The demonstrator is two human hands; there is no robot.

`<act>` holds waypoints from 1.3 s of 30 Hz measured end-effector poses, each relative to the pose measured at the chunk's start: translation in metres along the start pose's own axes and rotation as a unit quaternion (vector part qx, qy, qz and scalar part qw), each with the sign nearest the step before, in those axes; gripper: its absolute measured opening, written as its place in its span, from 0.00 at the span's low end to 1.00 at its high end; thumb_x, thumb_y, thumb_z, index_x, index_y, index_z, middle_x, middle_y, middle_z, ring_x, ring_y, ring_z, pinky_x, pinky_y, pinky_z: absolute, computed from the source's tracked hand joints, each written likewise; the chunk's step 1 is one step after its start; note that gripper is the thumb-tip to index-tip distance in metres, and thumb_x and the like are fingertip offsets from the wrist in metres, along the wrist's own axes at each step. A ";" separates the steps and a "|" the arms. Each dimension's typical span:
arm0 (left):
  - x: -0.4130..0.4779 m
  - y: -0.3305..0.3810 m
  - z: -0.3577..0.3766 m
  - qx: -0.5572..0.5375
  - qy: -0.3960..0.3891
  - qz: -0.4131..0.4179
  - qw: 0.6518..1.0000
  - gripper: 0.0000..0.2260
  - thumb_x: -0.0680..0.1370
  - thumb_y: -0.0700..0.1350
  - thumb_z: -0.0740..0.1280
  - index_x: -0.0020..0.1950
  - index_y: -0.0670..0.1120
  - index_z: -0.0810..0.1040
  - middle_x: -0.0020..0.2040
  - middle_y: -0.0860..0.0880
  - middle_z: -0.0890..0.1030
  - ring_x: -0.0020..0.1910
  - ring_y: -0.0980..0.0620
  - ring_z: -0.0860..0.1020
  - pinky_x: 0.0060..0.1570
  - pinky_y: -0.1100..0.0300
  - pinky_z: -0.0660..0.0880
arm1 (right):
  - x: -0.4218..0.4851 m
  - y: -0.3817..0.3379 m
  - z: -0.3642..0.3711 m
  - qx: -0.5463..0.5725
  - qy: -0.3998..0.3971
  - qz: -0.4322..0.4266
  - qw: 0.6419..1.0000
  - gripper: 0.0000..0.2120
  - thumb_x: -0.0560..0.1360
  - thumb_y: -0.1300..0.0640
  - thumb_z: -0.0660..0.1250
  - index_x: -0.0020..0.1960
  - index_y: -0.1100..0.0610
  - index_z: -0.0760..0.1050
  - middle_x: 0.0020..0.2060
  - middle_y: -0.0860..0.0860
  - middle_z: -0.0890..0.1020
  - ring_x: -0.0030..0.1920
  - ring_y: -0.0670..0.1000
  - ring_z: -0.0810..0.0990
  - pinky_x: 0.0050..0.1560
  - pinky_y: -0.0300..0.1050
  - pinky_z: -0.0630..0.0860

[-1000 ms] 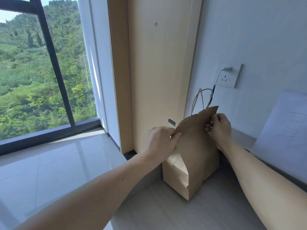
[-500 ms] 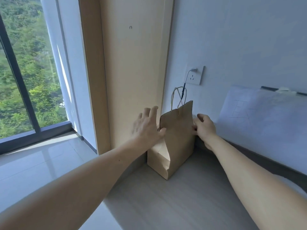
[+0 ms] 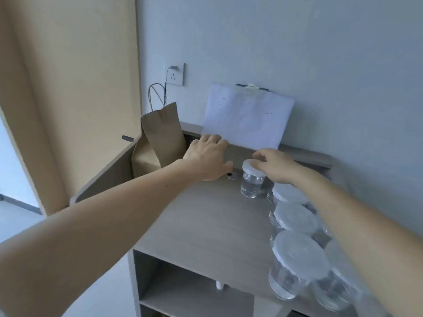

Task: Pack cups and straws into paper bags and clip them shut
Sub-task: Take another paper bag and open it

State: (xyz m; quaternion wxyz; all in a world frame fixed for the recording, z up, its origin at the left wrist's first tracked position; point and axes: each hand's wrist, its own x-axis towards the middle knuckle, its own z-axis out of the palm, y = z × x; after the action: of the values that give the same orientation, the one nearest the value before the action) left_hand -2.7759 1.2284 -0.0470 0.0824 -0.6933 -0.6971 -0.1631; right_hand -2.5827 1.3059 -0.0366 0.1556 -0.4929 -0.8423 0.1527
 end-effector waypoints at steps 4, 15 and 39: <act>0.010 0.080 0.005 -0.019 -0.040 0.063 0.997 0.25 0.78 0.58 0.62 0.73 0.50 0.67 0.74 0.48 0.65 0.72 0.45 0.63 0.68 0.49 0.63 | -0.054 0.067 -0.038 -0.017 0.048 0.054 0.997 0.17 0.80 0.46 0.63 0.65 0.53 0.75 0.63 0.49 0.78 0.57 0.51 0.76 0.55 0.46 0.70; 0.064 0.347 0.035 -0.028 -0.092 0.168 0.981 0.30 0.77 0.61 0.64 0.76 0.52 0.64 0.74 0.47 0.66 0.73 0.44 0.63 0.68 0.48 0.64 | -0.206 0.296 -0.136 -0.017 0.087 0.178 0.980 0.23 0.81 0.47 0.61 0.71 0.57 0.69 0.71 0.54 0.72 0.69 0.55 0.71 0.67 0.49 0.68; 0.177 0.591 0.271 -0.041 -0.261 0.234 0.936 0.25 0.78 0.57 0.62 0.73 0.48 0.69 0.68 0.45 0.72 0.66 0.42 0.70 0.61 0.47 0.71 | -0.215 0.605 -0.103 0.016 -0.015 0.326 0.945 0.22 0.78 0.50 0.62 0.61 0.68 0.75 0.59 0.64 0.79 0.57 0.63 0.78 0.60 0.60 0.75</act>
State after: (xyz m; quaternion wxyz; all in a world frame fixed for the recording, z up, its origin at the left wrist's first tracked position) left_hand -2.1633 1.4786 -0.1733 -0.0953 -0.8575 -0.5052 0.0196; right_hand -1.9668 1.4111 -0.2162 0.0924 -0.7357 -0.6351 0.2164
